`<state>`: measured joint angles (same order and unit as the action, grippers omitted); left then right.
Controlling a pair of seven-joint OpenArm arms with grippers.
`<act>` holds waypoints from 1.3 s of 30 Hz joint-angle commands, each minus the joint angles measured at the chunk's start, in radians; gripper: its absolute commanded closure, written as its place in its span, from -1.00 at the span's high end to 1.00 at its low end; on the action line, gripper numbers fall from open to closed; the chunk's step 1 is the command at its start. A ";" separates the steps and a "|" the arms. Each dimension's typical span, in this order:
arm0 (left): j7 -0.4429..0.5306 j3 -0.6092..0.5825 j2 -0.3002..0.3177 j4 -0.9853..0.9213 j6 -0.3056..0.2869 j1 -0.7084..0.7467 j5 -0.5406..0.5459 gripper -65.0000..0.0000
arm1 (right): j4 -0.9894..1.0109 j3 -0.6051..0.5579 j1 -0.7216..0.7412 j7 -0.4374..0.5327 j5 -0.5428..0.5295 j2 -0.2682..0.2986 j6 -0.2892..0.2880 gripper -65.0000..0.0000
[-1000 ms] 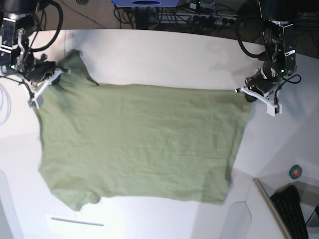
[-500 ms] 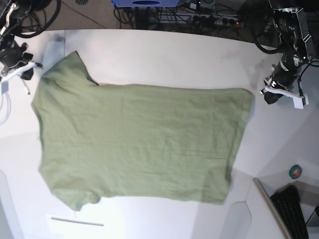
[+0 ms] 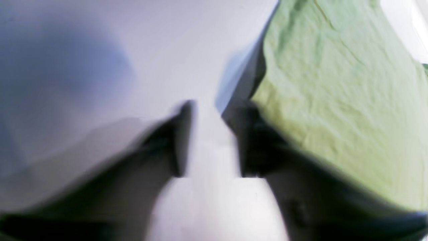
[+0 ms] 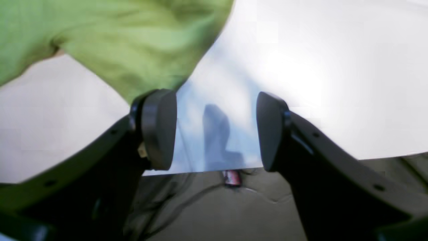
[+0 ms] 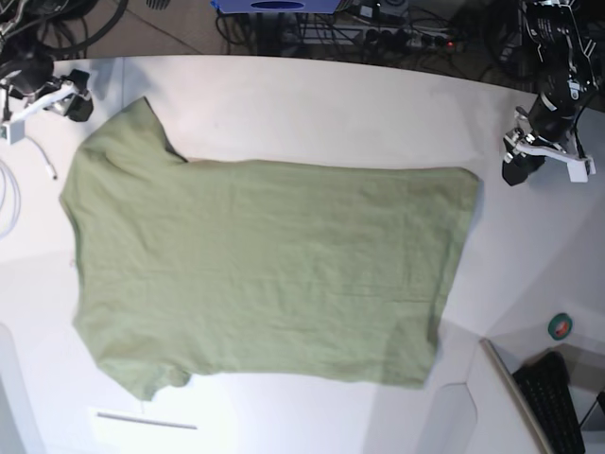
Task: Layout the t-shirt on the table in an organized manner, then fold the t-shirt properly
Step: 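Release the t-shirt and raise both grippers away, then lower both grippers and grasp the t-shirt shoulder corners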
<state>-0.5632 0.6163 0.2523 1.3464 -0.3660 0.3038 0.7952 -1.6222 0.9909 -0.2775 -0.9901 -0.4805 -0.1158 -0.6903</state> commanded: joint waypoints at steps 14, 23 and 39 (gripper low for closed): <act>0.019 0.009 0.020 -0.009 -0.176 0.030 0.013 0.35 | 0.093 0.029 0.007 0.010 -0.036 0.012 -0.008 0.10; 0.019 0.006 0.012 -0.140 -0.190 0.001 0.014 0.52 | -0.005 -0.036 -0.050 0.012 -0.031 0.011 -0.008 0.10; 0.021 -0.112 -0.009 -0.129 -0.155 -0.004 0.008 0.52 | -0.005 -0.093 -0.056 0.116 0.122 0.011 -0.008 0.10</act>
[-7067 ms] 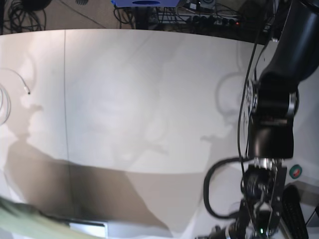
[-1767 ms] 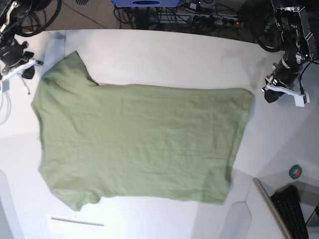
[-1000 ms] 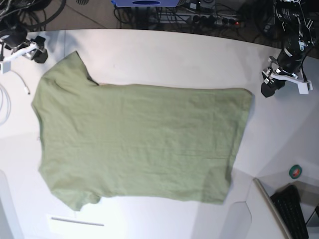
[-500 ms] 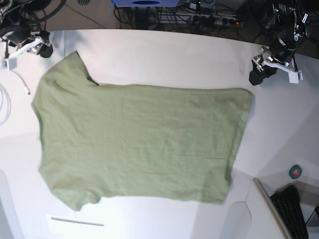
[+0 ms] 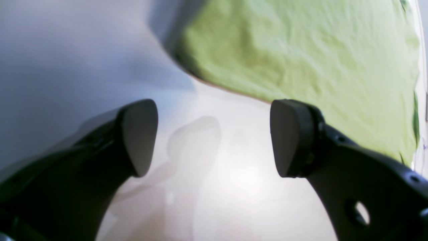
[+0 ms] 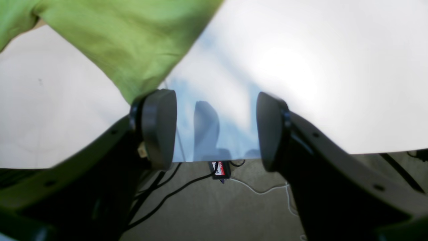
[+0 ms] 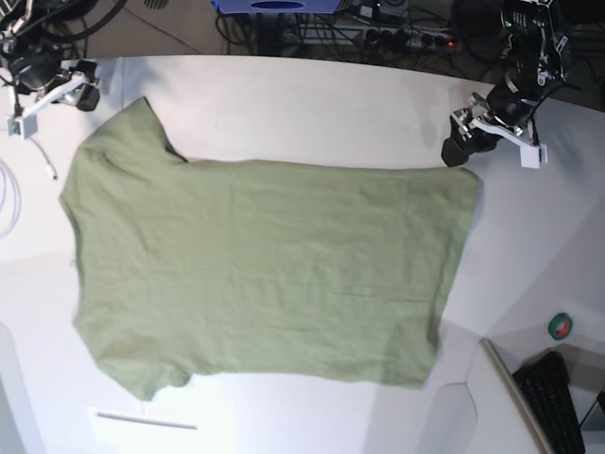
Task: Layout the t-shirt on the table in an organized manner, then fold the t-shirt properly
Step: 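Lower both grippers and grasp the t-shirt shoulder corners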
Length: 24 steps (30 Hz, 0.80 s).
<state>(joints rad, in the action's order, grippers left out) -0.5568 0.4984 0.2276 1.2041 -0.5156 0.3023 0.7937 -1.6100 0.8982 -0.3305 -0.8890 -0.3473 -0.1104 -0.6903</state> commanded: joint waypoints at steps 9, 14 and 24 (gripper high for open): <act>0.017 -0.027 0.016 0.053 0.107 -0.010 0.010 0.52 | -0.011 0.006 -0.003 0.015 -0.016 0.015 -0.008 0.11; 0.016 -0.030 0.016 0.003 0.107 -0.028 0.008 0.52 | -0.008 0.006 0.011 0.008 -0.016 0.007 -0.008 0.11; 0.021 -0.028 0.016 -0.030 0.104 -0.036 0.008 0.52 | -0.008 0.008 0.011 0.011 -0.016 0.005 -0.008 0.11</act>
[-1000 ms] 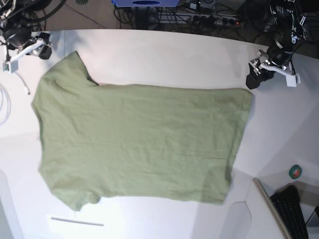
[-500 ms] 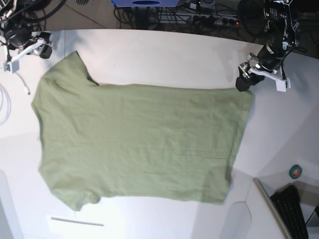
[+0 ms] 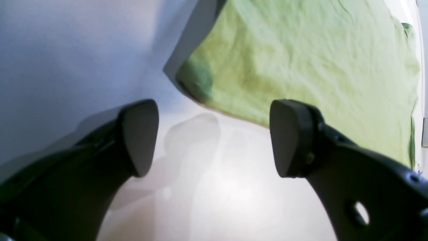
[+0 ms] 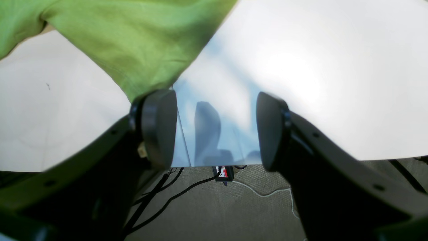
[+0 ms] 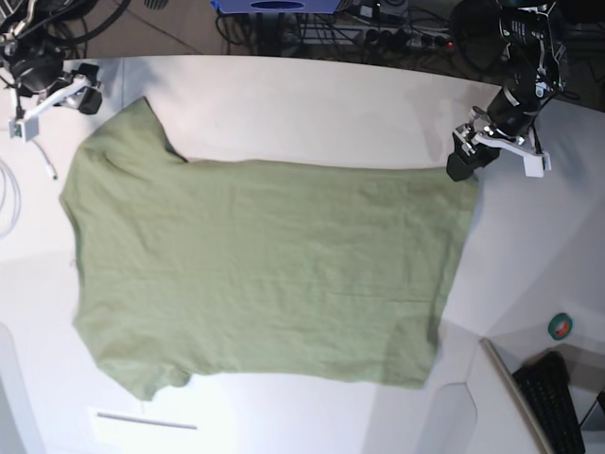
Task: Layout the t-shirt on the table in an organized manner, then fold the t-shirt properly
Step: 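Lower both grippers and grasp the t-shirt shoulder corners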
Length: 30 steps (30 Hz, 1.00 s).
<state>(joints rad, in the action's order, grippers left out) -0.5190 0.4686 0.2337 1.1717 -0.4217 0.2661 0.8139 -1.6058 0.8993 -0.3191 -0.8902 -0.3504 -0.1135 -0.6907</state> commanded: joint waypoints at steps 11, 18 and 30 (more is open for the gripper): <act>-0.017 0.003 0.006 -0.109 0.008 -0.057 -0.005 0.52 | -0.012 0.001 0.008 0.013 -0.012 0.008 -0.007 0.11; -0.019 0.002 -0.027 -0.082 0.008 -0.078 -0.006 0.52 | -0.012 0.002 0.015 0.013 -0.012 0.010 -0.007 0.11; -0.019 -0.058 -0.033 -0.082 0.008 -0.087 -0.005 -0.04 | 0.026 0.010 0.048 0.016 -0.012 0.008 -0.007 0.12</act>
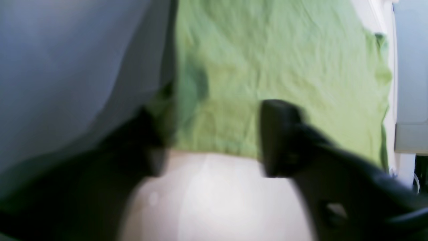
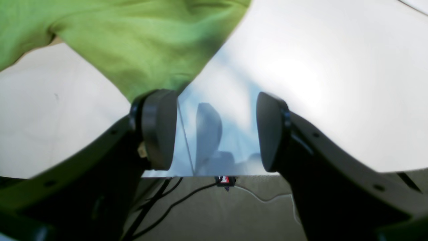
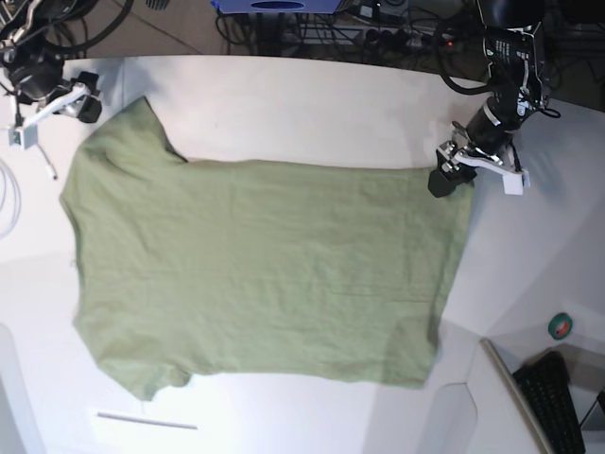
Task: Layout the t-shirt on the table in an organized manner, then fold the t-shirt properly
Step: 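Lower both grippers and grasp the t-shirt shoulder corners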
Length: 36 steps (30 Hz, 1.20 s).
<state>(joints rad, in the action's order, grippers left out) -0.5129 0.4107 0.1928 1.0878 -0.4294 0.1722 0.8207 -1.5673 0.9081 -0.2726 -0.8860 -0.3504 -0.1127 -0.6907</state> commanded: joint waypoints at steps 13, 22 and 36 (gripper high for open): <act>-0.028 0.007 0.023 0.056 0.016 0.019 -0.010 -1.00 | 0.252 0.084 0.091 -0.005 -0.014 0.009 -0.007 0.12; -0.030 0.001 0.018 0.108 0.016 0.019 -0.010 -1.00 | 0.250 0.085 0.103 -0.123 -0.014 -0.014 -0.007 0.11; -0.030 0.000 0.017 0.107 0.016 0.019 -0.010 -1.00 | 0.253 -0.002 0.066 -0.115 -0.012 -0.018 -0.007 0.11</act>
<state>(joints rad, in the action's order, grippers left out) -0.5541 0.4084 0.1974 1.1790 -0.4000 0.1970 0.7940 -1.3239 0.9096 -0.1925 -0.9260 -0.4488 -0.1192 -0.7162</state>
